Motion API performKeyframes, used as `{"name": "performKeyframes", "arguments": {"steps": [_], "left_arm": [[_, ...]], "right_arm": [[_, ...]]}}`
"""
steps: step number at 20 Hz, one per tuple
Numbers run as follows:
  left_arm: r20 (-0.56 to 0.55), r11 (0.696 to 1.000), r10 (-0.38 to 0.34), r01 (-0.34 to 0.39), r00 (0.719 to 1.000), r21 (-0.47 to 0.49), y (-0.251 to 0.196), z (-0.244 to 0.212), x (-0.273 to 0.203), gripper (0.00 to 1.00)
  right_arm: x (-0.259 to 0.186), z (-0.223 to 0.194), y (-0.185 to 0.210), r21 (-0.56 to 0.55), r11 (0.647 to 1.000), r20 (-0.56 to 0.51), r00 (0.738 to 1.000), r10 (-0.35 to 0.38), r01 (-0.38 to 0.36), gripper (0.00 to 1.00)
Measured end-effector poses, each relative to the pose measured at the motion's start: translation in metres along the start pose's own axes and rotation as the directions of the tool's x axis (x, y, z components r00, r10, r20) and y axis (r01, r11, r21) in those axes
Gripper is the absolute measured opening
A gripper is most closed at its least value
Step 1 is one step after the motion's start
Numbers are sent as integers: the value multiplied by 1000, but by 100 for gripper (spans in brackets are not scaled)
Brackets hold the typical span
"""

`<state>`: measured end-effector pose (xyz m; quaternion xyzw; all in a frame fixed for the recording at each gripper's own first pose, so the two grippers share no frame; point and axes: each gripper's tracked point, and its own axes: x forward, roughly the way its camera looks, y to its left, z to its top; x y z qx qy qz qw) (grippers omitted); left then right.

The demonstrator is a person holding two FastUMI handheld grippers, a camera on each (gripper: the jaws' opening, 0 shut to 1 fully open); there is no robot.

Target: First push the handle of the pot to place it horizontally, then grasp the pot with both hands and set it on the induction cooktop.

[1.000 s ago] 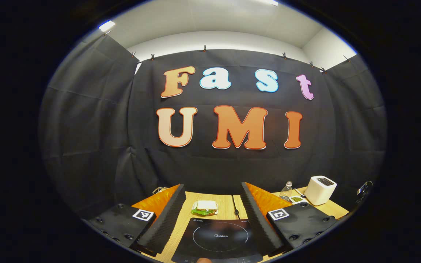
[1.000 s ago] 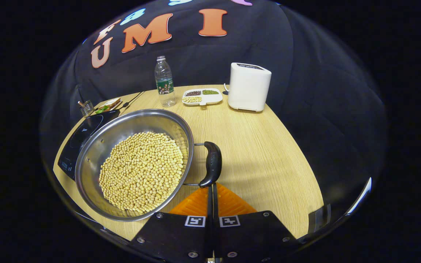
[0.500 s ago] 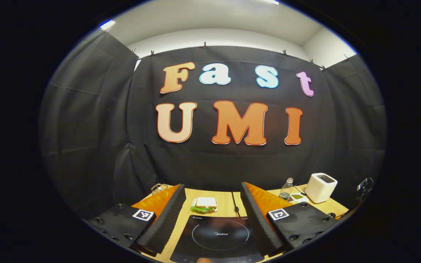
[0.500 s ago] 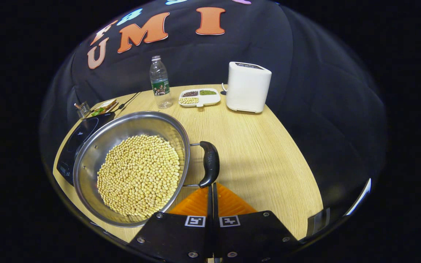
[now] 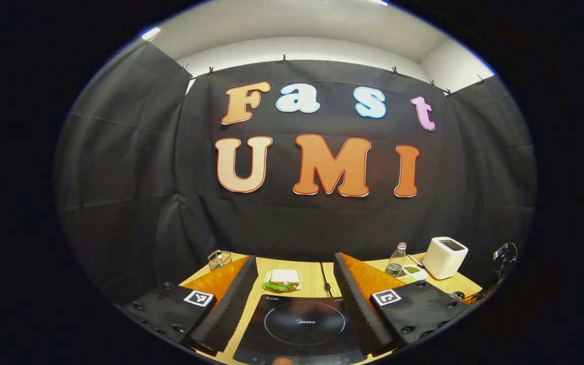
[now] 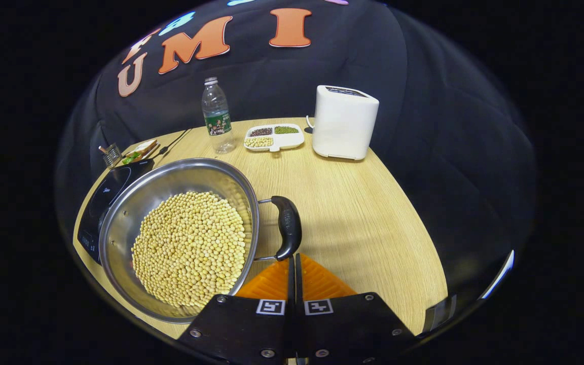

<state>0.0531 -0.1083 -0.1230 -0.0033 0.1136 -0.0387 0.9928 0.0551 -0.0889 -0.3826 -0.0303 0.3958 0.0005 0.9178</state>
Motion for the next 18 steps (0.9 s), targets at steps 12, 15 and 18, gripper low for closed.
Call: {"name": "performKeyframes", "arguments": {"steps": [12, 15, 18], "left_arm": [[-108, 996, -92, 91, 990, -12, -62, -75, -1, 98], [-163, 990, -138, 134, 977, -33, -91, -118, 0, 98], [-255, 984, -180, 172, 950, -52, -120, -175, 4, 98]], "right_arm": [[-31, 15, -14, 78, 997, 93, 995, -25, 18, 0], [-39, 21, -17, 93, 995, 142, 989, -45, 32, 1], [-45, 28, -15, 82, 996, 186, 981, -55, 40, 19]]}}
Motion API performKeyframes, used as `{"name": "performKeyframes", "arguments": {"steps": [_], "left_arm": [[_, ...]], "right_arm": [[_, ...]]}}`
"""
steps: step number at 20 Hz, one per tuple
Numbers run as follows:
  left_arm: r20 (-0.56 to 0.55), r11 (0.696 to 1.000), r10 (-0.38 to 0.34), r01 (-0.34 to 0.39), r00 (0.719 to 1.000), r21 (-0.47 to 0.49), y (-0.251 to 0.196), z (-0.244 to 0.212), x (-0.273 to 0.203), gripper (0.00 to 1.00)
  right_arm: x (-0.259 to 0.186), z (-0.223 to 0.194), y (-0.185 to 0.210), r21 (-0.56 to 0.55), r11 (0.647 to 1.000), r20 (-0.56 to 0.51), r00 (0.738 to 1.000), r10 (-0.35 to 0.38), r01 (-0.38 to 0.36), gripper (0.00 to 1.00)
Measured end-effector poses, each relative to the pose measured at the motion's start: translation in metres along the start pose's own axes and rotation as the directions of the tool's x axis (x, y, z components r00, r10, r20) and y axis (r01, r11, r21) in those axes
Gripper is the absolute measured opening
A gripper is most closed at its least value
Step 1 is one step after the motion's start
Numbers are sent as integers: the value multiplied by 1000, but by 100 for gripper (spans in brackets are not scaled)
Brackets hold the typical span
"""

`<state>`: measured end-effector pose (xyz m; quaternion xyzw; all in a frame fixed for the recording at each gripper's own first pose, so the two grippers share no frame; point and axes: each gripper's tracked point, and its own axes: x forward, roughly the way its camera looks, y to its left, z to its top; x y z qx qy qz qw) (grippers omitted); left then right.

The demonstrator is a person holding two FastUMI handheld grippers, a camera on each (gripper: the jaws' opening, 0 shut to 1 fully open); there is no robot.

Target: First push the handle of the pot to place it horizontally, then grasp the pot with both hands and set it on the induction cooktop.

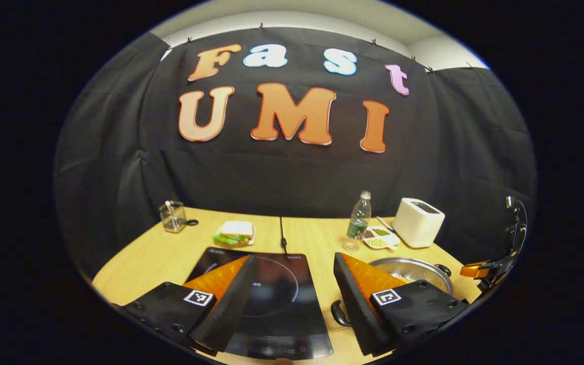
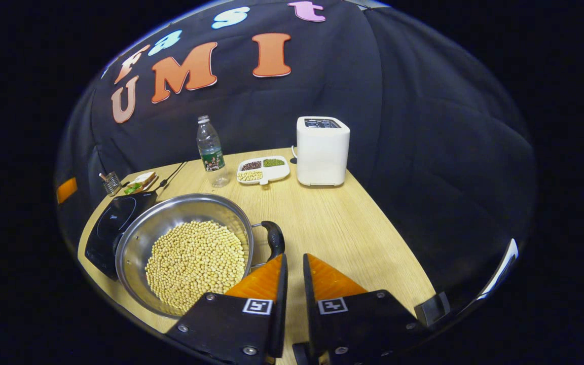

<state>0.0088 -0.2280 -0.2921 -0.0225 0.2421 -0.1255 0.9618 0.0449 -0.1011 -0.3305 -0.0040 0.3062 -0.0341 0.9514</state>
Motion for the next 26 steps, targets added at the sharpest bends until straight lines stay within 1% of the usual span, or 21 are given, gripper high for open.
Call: {"name": "performKeyframes", "arguments": {"steps": [1, 2, 3, 4, 6, 8, 9, 10, 12, 13, 14, 16, 17, 18, 19, 21, 22, 23, 24, 25, 26], "left_arm": [[-31, 1000, -10, 10, 999, 4, -8, -17, 5, 99], [-62, 1000, -19, 20, 998, 10, -17, -34, 10, 98], [-90, 999, -34, 36, 995, 13, -26, -50, 14, 98], [-115, 998, -54, 56, 992, 14, -36, -63, 20, 98], [-160, 996, -89, 92, 983, 16, -53, -84, 23, 98], [-190, 994, -102, 108, 977, 23, -63, -96, 30, 97], [-203, 994, -98, 106, 974, 31, -62, -99, 33, 99], [-216, 994, -96, 105, 972, 34, -60, -103, 34, 98], [-241, 994, -94, 104, 966, 31, -61, -111, 39, 98], [-253, 994, -91, 103, 963, 33, -62, -114, 40, 98], [-266, 994, -88, 101, 960, 35, -60, -118, 41, 98], [-298, 995, -83, 96, 951, 31, -58, -128, 44, 100], [-305, 995, -72, 89, 950, 40, -57, -129, 43, 97], [-299, 994, -73, 92, 952, 50, -58, -126, 46, 99], [-313, 994, -68, 91, 947, 61, -58, -128, 47, 97], [-323, 993, -65, 93, 944, 75, -58, -129, 51, 98], [-330, 993, -64, 93, 942, 73, -58, -130, 52, 98], [-335, 994, -63, 90, 940, 67, -58, -129, 52, 98], [-341, 994, -60, 86, 938, 61, -57, -128, 52, 96], [-346, 994, -60, 86, 936, 60, -58, -128, 53, 98], [-350, 994, -60, 89, 935, 65, -58, -129, 54, 98]], "right_arm": [[-1, 1, 1, -4, 1000, 11, 1000, 3, -3, 25], [-1, 2, 3, -6, 1000, 16, 1000, 6, -6, 34], [0, 2, 6, -5, 1000, 18, 1000, 10, -10, 39], [2, 1, 9, -4, 1000, 18, 1000, 15, -15, 49], [9, 1, 13, -9, 1000, 16, 1000, 8, -8, 60], [16, 2, 12, -17, 1000, 15, 1000, 1, -1, 68], [19, 3, 14, -18, 1000, 15, 1000, 2, -1, 75], [25, 4, 17, -15, 1000, 14, 1000, 6, -6, 79], [35, 4, 22, -4, 1000, 4, 1000, 19, -19, 81], [41, 0, 22, -5, 1000, -7, 1000, 20, -20, 86], [45, -1, 26, 2, 999, -10, 999, 37, -37, 88], [53, -7, 29, 8, 999, -35, 998, 46, -46, 89], [55, -11, 29, 8, 999, -49, 998, 49, -49, 89], [59, -14, 30, 5, 999, -63, 997, 51, -51, 90], [64, -18, 33, -1, 999, -77, 996, 54, -54, 90], [69, -24, 36, -2, 998, -100, 993, 64, -65, 90], [73, -26, 39, 3, 997, -111, 991, 78, -78, 89], [73, -27, 46, 21, 994, -118, 987, 111, -109, 89], [72, -27, 50, 44, 992, -129, 984, 124, -119, 71], [75, -28, 49, 52, 991, -129, 984, 127, -121, 59], [71, -27, 48, 60, 990, -129, 983, 131, -124, 55]]}}
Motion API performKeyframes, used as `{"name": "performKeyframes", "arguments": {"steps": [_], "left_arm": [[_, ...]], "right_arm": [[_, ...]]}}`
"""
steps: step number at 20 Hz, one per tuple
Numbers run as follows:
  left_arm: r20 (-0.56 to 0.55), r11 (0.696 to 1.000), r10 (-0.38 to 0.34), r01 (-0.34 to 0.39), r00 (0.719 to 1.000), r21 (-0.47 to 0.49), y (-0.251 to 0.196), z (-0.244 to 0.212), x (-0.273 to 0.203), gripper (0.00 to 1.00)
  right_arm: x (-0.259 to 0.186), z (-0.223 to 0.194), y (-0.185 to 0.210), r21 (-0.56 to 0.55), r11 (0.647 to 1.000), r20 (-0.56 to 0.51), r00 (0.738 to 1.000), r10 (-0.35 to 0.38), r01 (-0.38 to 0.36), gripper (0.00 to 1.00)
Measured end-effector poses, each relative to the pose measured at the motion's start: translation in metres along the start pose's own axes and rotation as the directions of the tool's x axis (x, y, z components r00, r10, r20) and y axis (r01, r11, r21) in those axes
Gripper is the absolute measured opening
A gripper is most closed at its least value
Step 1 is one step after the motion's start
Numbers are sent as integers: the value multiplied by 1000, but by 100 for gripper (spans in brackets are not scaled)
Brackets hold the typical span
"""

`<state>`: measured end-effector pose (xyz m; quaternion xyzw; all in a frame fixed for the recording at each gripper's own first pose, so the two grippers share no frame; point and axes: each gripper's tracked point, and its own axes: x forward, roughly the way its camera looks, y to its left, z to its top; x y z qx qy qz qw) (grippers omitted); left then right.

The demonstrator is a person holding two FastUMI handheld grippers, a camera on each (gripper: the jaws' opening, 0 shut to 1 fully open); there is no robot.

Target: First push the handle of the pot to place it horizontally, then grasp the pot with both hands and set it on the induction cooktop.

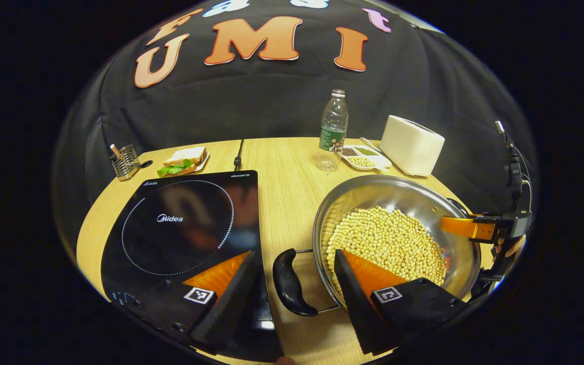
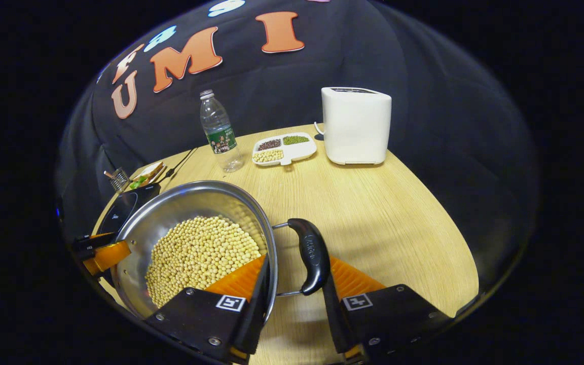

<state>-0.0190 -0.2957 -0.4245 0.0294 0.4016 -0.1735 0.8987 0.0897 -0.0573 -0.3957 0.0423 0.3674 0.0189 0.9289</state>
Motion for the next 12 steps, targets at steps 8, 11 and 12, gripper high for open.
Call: {"name": "performKeyframes", "arguments": {"steps": [8, 11, 12], "left_arm": [[-115, 998, -36, 40, 993, 38, -13, -13, 9, 82], [-120, 999, -26, 30, 992, 33, -14, -10, 19, 68], [-120, 999, -23, 26, 992, 25, -14, -8, 19, 70]], "right_arm": [[-2, 0, -6, 39, 999, 10, 1000, -7, 7, 47], [-7, -2, -10, 60, 998, 15, 1000, -28, 27, 47], [-8, -3, -11, 72, 997, 11, 999, -35, 34, 46]]}}
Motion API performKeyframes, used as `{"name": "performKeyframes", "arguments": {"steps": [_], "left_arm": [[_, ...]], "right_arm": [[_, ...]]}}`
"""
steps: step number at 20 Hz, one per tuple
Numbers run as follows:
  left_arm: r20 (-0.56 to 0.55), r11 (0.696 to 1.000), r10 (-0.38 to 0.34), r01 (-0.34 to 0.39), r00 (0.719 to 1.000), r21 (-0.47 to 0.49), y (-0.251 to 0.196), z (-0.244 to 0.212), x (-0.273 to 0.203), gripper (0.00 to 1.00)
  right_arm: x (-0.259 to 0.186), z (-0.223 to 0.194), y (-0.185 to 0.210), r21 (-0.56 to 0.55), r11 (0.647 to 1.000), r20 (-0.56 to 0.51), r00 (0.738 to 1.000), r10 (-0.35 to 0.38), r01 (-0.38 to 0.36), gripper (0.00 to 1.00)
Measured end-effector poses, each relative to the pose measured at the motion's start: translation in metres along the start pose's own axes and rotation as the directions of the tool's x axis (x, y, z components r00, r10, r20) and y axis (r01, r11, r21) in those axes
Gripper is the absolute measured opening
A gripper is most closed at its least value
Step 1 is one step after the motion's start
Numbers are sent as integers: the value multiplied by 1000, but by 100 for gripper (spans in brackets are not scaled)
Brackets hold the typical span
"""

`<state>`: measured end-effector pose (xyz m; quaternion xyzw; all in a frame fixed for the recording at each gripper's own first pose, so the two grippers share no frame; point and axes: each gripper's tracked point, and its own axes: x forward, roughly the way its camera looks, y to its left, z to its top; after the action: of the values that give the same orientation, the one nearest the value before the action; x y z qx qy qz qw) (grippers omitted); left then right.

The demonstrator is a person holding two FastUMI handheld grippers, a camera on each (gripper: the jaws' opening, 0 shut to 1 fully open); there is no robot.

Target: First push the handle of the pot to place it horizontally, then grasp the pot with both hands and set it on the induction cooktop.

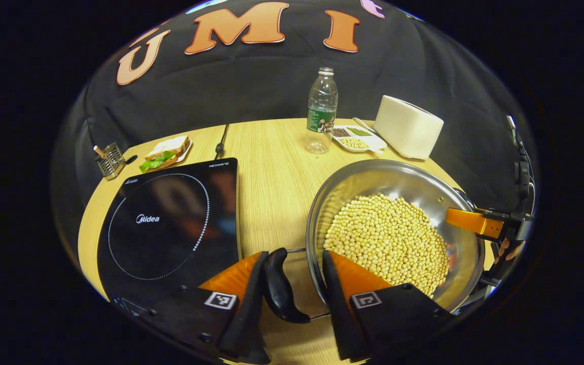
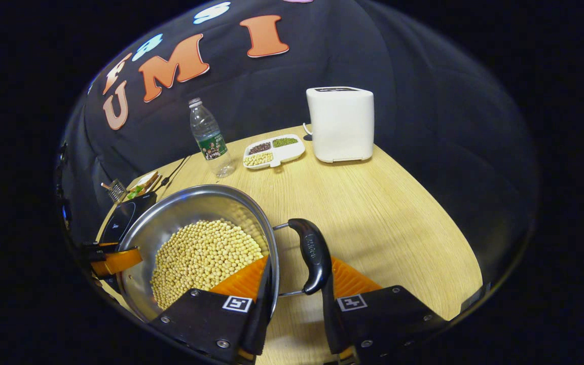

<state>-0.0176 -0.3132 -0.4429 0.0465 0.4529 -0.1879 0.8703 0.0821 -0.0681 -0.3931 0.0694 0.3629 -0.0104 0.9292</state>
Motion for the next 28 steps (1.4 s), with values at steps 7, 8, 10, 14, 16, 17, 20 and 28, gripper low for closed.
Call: {"name": "performKeyframes", "arguments": {"steps": [7, 8, 10, 14, 16, 17, 20, 28], "left_arm": [[16, 1000, -13, 14, 1000, -15, 3, 16, -22, 63], [26, 1000, -14, 15, 1000, -17, 5, 22, -28, 56], [45, 1000, -13, 14, 999, -21, 12, 34, -40, 59], [74, 999, -3, 5, 997, -36, 33, 50, -65, 59], [90, 999, 2, 2, 996, -45, 46, 55, -79, 59], [92, 999, 5, 0, 996, -54, 53, 57, -85, 59], [78, 997, 22, -16, 997, -80, 79, 62, -101, 59], [108, 991, 80, -67, 991, -118, 155, 77, -133, 56]], "right_arm": [[-29, 16, -2, 42, 999, 31, 1000, -5, 3, 43], [-35, 21, 1, 43, 999, 40, 999, -1, 0, 43], [-47, 32, 13, 36, 999, 62, 998, 2, -4, 43], [-64, 52, 43, 20, 1000, 92, 996, 18, -20, 43], [-72, 59, 60, 16, 999, 97, 995, 29, -31, 43], [-77, 60, 67, 11, 999, 99, 994, 34, -35, 43], [-84, 71, 98, -6, 999, 108, 993, 54, -54, 43], [-88, 88, 180, -41, 992, 114, 986, 122, -118, 43]]}}
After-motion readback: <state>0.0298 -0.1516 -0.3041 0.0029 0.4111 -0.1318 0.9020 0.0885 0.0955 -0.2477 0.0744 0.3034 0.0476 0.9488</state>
